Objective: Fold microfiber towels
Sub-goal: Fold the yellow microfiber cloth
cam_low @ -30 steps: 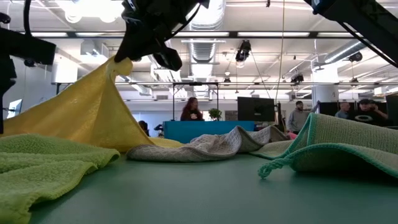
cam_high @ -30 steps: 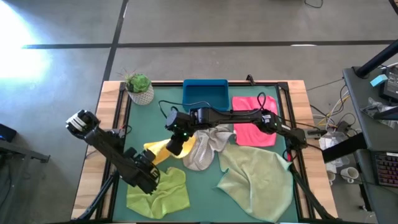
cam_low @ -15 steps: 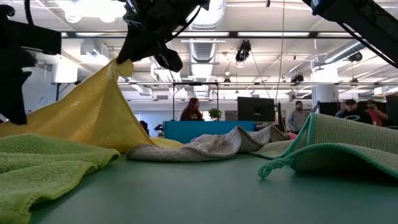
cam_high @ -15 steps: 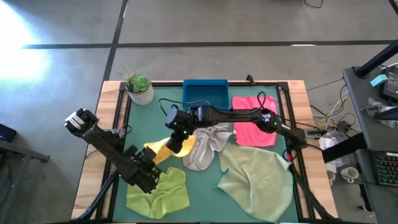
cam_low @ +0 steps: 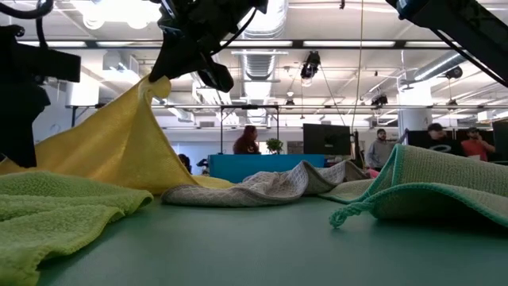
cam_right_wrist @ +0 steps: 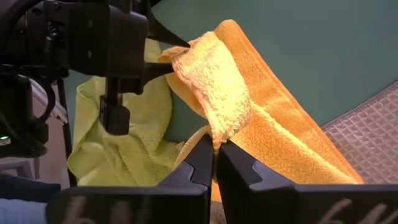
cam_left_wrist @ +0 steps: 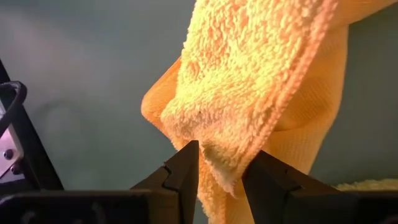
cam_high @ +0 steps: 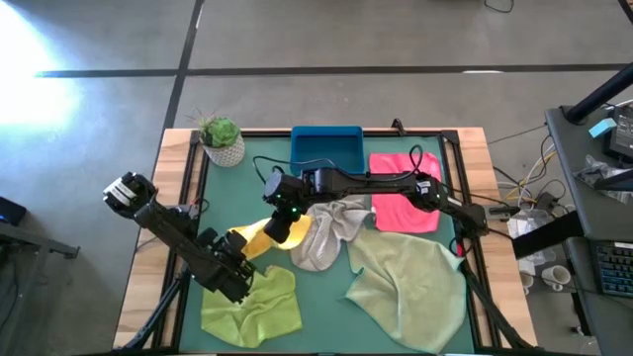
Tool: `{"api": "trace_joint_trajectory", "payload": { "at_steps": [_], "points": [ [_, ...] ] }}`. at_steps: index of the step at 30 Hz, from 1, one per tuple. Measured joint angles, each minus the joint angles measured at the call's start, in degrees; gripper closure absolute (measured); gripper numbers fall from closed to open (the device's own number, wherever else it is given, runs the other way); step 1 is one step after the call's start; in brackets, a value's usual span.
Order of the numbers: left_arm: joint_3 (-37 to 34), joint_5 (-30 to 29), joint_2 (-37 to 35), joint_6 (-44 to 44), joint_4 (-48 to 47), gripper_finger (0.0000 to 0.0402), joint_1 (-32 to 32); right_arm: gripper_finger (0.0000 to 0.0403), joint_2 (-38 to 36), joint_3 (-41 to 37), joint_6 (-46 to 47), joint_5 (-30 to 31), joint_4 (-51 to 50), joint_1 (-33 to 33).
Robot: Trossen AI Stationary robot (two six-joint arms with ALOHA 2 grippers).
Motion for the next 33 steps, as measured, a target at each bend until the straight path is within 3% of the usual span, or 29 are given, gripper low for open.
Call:
{"api": "trace_joint_trajectory", "payload": {
  "at_steps": [4,10,15,20,26,33],
  "points": [
    [-0.37,0.02,0.0,0.46,-0.13,0.0319,0.0,0.0394,0.0,0.0,-0.35,0.0,0.0,0.0],
    [-0.37,-1.04,0.0,3.31,-0.12,0.0392,0.0,0.0394,0.0,0.0,-1.69,-0.02,-0.13,0.0],
    [-0.35,-1.98,-0.56,6.37,-0.23,0.0399,0.0,0.0394,-0.08,0.0,-3.68,-0.86,-0.96,0.04],
    [1.36,-1.73,-4.83,14.38,-2.39,0.0401,0.0,0.0394,-1.74,-0.02,-7.26,-1.2,-5.13,0.14],
    [5.01,-1.15,-14.69,30.78,-3.39,0.0401,0.11,0.0394,-5.67,0.0,-10.95,-1.14,-8.98,0.54],
    [13.27,2.14,-23.36,44.79,-12.3,0.0401,1.85,0.0394,-10.24,0.0,-12.93,-0.85,-11.04,1.49]
  ]
}}
